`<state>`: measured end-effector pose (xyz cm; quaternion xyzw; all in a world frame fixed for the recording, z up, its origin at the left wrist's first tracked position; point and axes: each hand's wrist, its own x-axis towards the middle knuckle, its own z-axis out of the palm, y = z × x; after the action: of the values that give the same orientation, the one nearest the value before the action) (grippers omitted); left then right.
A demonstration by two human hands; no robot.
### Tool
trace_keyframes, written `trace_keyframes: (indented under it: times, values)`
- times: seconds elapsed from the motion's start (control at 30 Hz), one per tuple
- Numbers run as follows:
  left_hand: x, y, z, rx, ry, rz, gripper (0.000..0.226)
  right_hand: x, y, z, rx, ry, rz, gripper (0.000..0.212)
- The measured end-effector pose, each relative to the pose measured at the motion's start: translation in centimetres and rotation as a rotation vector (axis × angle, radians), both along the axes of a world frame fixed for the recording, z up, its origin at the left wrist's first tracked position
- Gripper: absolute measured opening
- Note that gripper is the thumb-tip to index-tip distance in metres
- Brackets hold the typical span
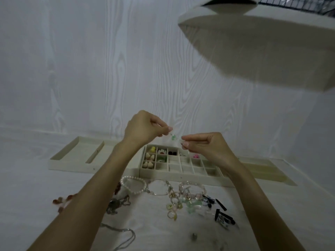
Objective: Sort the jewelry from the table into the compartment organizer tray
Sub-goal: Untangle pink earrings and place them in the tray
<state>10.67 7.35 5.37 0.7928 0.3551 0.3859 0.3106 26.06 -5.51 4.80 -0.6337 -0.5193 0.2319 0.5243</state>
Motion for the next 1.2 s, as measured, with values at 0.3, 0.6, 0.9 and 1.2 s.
trace_keyframes:
  times: [0.3, 0.6, 0.9, 1.2]
  values:
    - [4.3, 2.3, -3.8, 0.081, 0.194, 0.222, 0.018, 2.2, 4.5, -2.3, -0.211, -0.348, -0.191, 0.013]
    - [5.7, 2.5, -5.3, 0.057, 0.342, 0.169, 0.021, 2.8, 5.8, -4.3, -0.361, -0.446, -0.177, 0.008]
    - [5.8, 2.3, -5.8, 0.054, 0.389, 0.121, 0.019, 2.3, 5.9, -4.9, -0.357, -0.555, -0.189, 0.012]
    - [5.1, 2.5, -5.5, -0.009, 0.631, -0.029, 0.019, 1.5, 5.6, -5.1, -0.376, -0.625, -0.201, 0.008]
